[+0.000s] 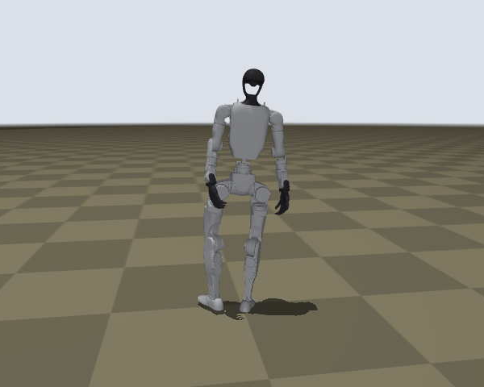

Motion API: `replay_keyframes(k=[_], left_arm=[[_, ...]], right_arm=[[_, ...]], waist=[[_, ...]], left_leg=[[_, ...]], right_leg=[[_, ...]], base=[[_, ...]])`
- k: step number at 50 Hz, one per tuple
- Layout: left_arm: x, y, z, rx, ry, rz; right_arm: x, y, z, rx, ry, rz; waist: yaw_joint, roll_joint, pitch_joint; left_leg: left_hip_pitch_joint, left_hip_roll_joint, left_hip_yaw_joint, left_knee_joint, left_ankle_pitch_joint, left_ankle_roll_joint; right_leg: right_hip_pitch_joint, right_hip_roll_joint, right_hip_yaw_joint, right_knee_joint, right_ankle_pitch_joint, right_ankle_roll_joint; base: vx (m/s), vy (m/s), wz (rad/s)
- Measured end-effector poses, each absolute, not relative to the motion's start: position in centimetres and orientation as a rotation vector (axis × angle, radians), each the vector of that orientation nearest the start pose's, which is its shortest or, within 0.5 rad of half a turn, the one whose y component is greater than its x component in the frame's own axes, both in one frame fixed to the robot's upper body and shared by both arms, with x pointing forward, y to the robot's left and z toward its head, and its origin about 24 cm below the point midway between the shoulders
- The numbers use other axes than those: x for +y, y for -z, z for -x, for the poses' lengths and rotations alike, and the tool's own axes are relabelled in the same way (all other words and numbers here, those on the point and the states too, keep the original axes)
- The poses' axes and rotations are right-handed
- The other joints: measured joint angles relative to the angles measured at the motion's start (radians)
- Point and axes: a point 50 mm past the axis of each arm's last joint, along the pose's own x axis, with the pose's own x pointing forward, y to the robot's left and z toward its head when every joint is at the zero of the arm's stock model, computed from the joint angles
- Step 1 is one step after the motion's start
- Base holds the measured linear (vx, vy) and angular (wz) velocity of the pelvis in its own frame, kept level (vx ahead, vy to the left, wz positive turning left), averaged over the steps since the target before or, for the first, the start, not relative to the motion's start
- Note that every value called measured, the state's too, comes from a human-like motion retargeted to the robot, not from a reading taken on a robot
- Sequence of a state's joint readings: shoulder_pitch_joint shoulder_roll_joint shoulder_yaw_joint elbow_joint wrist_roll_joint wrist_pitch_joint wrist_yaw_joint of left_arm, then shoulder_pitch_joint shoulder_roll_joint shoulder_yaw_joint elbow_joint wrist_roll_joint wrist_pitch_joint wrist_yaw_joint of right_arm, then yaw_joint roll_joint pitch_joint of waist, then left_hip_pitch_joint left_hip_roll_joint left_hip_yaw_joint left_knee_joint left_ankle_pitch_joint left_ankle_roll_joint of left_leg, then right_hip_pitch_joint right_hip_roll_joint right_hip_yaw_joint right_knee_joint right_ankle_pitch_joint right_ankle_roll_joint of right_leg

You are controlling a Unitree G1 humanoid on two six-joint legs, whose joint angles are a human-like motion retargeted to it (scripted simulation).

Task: In place motions

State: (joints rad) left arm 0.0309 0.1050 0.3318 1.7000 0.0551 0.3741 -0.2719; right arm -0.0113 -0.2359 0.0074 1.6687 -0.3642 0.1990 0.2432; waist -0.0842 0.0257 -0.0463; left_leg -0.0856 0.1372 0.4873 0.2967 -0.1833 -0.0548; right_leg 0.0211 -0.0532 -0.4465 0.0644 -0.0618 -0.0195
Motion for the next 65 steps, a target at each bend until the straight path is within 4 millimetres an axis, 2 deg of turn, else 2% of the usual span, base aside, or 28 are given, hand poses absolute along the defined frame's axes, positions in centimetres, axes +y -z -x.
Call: replay_keyframes(k=[2, 5, 7, 10, 15, 18, 20, 22, 26, 29, 32, 33, 35, 37, 38, 42, 45, 47, 48, 50, 52, 53, 55, 57, 58, 60, 62, 65], left_arm=[[15.3, 16.0, 8.9, 2.076, -0.111, 0.522], [15.1, 15.1, 12.4, 2.179, -0.058, 0.475], [15.4, 14.2, 14.6, 2.252, -0.010, 0.436], [15.4, 12.9, 17.3, 2.359, 0.041, 0.426], [14.1, 12.2, 18.6, 2.358, -0.045, 0.591], [14.1, 12.7, 17.5, 2.290, -0.146, 0.687], [14.8, 13.3, 16.3, 2.252, -0.182, 0.687], [16.0, 14.0, 14.6, 2.216, -0.162, 0.614], [17.9, 15.9, 8.8, 2.089, -0.034, 0.354], [17.3, 17.1, 1.9, 1.907, 0.083, 0.233], [16.1, 17.0, -7.5, 1.618, 0.200, 0.199], [15.8, 16.5, -10.4, 1.514, 0.244, 0.178], [15.6, 14.9, -15.8, 1.328, 0.369, 0.105], [16.2, 13.9, -18.2, 1.261, 0.428, 0.024], [16.4, 13.9, -18.2, 1.279, 0.409, 0.005], [15.0, 15.2, -15.4, 1.321, 0.368, 0.076], [15.3, 16.8, -9.5, 1.498, 0.355, 0.145], [15.6, 17.5, -4.2, 1.656, 0.250, 0.211], [15.8, 17.6, -1.3, 1.732, 0.161, 0.252], [15.8, 17.2, 4.7, 1.889, -0.033, 0.338], [15.6, 16.3, 9.1, 2.017, -0.178, 0.449], [15.9, 16.0, 10.1, 2.053, -0.245, 0.503], [16.2, 15.5, 11.6, 2.068, -0.394, 0.580], [17.0, 15.3, 12.7, 2.005, -0.557, 0.643], [17.5, 15.0, 13.6, 1.988, -0.624, 0.669], [17.8, 14.3, 15.0, 2.008, -0.692, 0.716], [17.4, 14.1, 15.2, 2.030, -0.725, 0.782], [17.2, 14.4, 14.5, 1.977, -0.737, 0.843]], right_arm=[[-23.6, 16.5, 2.4, 1.899, -0.187, 0.196], [-21.3, 17.2, -1.2, 1.740, -0.150, 0.093], [-19.1, 17.5, -4.8, 1.622, -0.213, 0.072], [-15.1, 16.9, -9.9, 1.468, -0.463, 0.081], [-10.5, 14.0, -17.5, 1.143, -0.844, 0.261], [-9.6, 13.3, -18.8, 1.025, -0.902, 0.413], [-10.0, 13.8, -18.0, 1.014, -0.899, 0.488], [-11.0, 15.1, -15.4, 1.088, -0.885, 0.515], [-15.0, 17.6, -6.7, 1.425, -0.806, 0.437], [-19.2, 17.6, 0.8, 1.751, -0.616, 0.300], [-22.5, 16.4, 5.0, 1.953, -0.293, 0.153], [-23.2, 16.0, 6.4, 1.987, -0.172, 0.095], [-24.0, 15.2, 9.3, 2.035, 0.030, -0.031], [-24.1, 14.7, 11.0, 2.066, 0.134, -0.088], [-24.0, 14.6, 11.6, 2.079, 0.169, -0.088], [-23.1, 14.7, 12.6, 2.052, 0.213, -0.052], [-22.1, 15.6, 10.1, 2.004, 0.122, -0.024], [-20.9, 16.5, 6.9, 1.959, -0.026, 0.013], [-20.2, 16.9, 5.0, 1.925, -0.120, 0.047], [-18.6, 17.5, 1.2, 1.823, -0.305, 0.133], [-16.9, 17.7, -4.4, 1.663, -0.480, 0.217], [-15.8, 17.3, -8.0, 1.556, -0.558, 0.252], [-14.1, 15.5, -14.8, 1.316, -0.660, 0.319], [-12.7, 12.8, -20.4, 1.083, -0.750, 0.389], [-12.1, 11.6, -22.3, 0.988, -0.785, 0.422], [-12.1, 9.8, -24.6, 0.845, -0.800, 0.489], [-11.8, 9.2, -25.4, 0.779, -0.773, 0.517], [-11.0, 10.3, -23.9, 0.802, -0.746, 0.446]], waist=[[0.016, -0.011, 0.008], [0.089, -0.023, 0.055], [0.144, -0.036, 0.093], [0.228, -0.058, 0.130], [0.258, -0.045, 0.120], [0.218, -0.041, 0.084], [0.184, -0.045, 0.054], [0.159, -0.046, 0.033], [0.111, -0.010, 0.023], [0.014, 0.038, 0.010], [-0.029, 0.064, 0.053], [-0.056, 0.064, 0.077], [-0.080, 0.051, 0.124], [-0.096, 0.029, 0.152], [-0.098, 0.027, 0.155], [-0.052, 0.032, 0.106], [-0.031, 0.038, 0.081], [-0.026, 0.042, 0.074], [-0.038, 0.047, 0.074], [-0.012, 0.026, 0.055], [0.030, -0.038, 0.054], [0.055, -0.053, 0.066], [0.123, -0.034, 0.090], [0.166, -0.039, 0.114], [0.190, -0.051, 0.127], [0.241, -0.063, 0.142], [0.244, -0.065, 0.128], [0.198, -0.061, 0.109]], left_leg=[[-0.095, 0.030, -0.022, 0.171, 0.081, 0.016], [-0.278, 0.085, -0.118, 0.471, 0.255, 0.073], [-0.346, 0.121, -0.126, 0.648, 0.208, 0.084], [-0.404, 0.168, -0.097, 0.838, 0.137, 0.100], [-0.445, 0.163, -0.100, 0.914, 0.101, 0.106], [-0.365, 0.098, -0.098, 0.788, 0.102, 0.061], [-0.267, 0.025, -0.102, 0.627, 0.106, 0.017], [-0.128, -0.053, -0.102, 0.400, 0.110, -0.012], [0.179, -0.119, -0.016, -0.093, -0.078, -0.002], [0.242, -0.119, -0.022, -0.278, -0.061, 0.035], [0.160, -0.079, -0.061, -0.271, -0.040, 0.018], [0.153, -0.079, -0.064, -0.272, -0.034, 0.025], [0.172, -0.090, -0.041, -0.282, -0.030, 0.035], [0.181, -0.111, -0.068, -0.285, -0.027, 0.051], [0.181, -0.110, -0.085, -0.284, -0.024, 0.054], [0.182, -0.091, -0.067, -0.279, -0.036, 0.048], [0.192, -0.084, -0.048, -0.258, -0.060, 0.040], [0.194, -0.083, -0.049, -0.216, -0.079, 0.039], [0.189, -0.078, -0.064, -0.180, -0.085, 0.039], [0.175, -0.095, -0.029, -0.095, -0.064, 0.043], [0.104, -0.081, 0.088, 0.112, 0.067, 0.067], [-0.006, -0.015, 0.100, 0.303, 0.143, 0.082], [-0.276, 0.048, -0.037, 0.615, 0.255, 0.130], [-0.413, 0.082, -0.081, 0.798, 0.162, 0.126], [-0.445, 0.103, -0.069, 0.859, 0.129, 0.128], [-0.475, 0.126, -0.029, 0.933, 0.080, 0.150], [-0.500, 0.133, -0.023, 0.950, 0.054, 0.150], [-0.464, 0.112, -0.045, 0.890, 0.072, 0.109]], right_leg=[[-0.001, -0.018, -0.002, -0.008, 0.007, -0.001], [-0.004, -0.026, 0.026, -0.018, 0.029, -0.005], [0.001, -0.031, 0.051, -0.020, 0.041, -0.014], [-0.001, -0.049, 0.095, -0.013, 0.052, -0.028], [-0.017, -0.048, 0.099, -0.017, 0.063, -0.031], [-0.007, -0.045, 0.057, -0.026, 0.056, -0.020], [0.002, -0.048, 0.021, -0.027, 0.045, -0.011], [0.015, -0.042, -0.006, -0.013, 0.022, -0.004], [0.024, -0.005, -0.052, 0.099, -0.030, -0.011], [-0.066, -0.032, -0.136, 0.327, 0.075, -0.040], [-0.332, -0.091, -0.042, 0.728, 0.265, -0.095], [-0.416, -0.073, 0.033, 0.822, 0.277, -0.107], [-0.491, -0.143, 0.030, 0.982, 0.199, -0.122], [-0.533, -0.191, 0.032, 1.057, 0.152, -0.150], [-0.543, -0.185, 0.038, 1.067, 0.143, -0.152], [-0.501, -0.110, 0.085, 0.956, 0.159, -0.105], [-0.372, -0.021, 0.136, 0.725, 0.195, -0.063], [-0.240, 0.031, 0.163, 0.498, 0.182, -0.015], [-0.166, 0.049, 0.146, 0.388, 0.066, -0.008], [-0.042, 0.016, -0.022, 0.176, -0.044, -0.061], [-0.018, -0.056, 0.021, 0.056, 0.019, -0.025], [-0.022, -0.076, 0.030, 0.030, 0.034, -0.009], [-0.044, -0.066, 0.043, -0.021, 0.073, 0.006], [-0.050, -0.051, 0.050, -0.050, 0.092, -0.003], [-0.040, -0.060, 0.061, -0.049, 0.088, -0.003], [-0.037, -0.084, 0.078, -0.026, 0.075, -0.017], [-0.053, -0.088, 0.073, -0.016, 0.075, -0.019], [-0.037, -0.076, 0.038, -0.018, 0.069, -0.016]], base=[[-0.07, -0.08, 0.05], [-0.19, -0.14, -0.44], [-0.16, -0.16, -0.66], [-0.09, -0.04, -0.71], [-0.06, 0.01, -0.02], [0.08, 0.05, 0.70], [0.16, 0.04, 0.87], [0.15, 0.05, 0.68], [0.17, 0.09, 0.54], [0.02, 0.22, 1.14], [-0.41, 0.16, 0.23], [-0.31, 0.09, 0.73], [-0.20, 0.10, 0.58], [-0.17, 0.02, 0.05], [-0.02, -0.05, -0.27], [0.24, -0.12, -0.54], [0.16, -0.05, -0.50], [0.15, -0.05, -0.35], [0.23, -0.08, -0.28], [0.29, -0.06, -0.64], [0.02, -0.10, -0.58], [-0.34, -0.13, -0.30], [-0.47, -0.12, -0.23], [-0.23, -0.13, -0.31], [0.05, -0.02, -0.41], [0.14, 0.10, -0.30], [0.02, 0.04, 0.13], [0.06, 0.00, 0.49]])
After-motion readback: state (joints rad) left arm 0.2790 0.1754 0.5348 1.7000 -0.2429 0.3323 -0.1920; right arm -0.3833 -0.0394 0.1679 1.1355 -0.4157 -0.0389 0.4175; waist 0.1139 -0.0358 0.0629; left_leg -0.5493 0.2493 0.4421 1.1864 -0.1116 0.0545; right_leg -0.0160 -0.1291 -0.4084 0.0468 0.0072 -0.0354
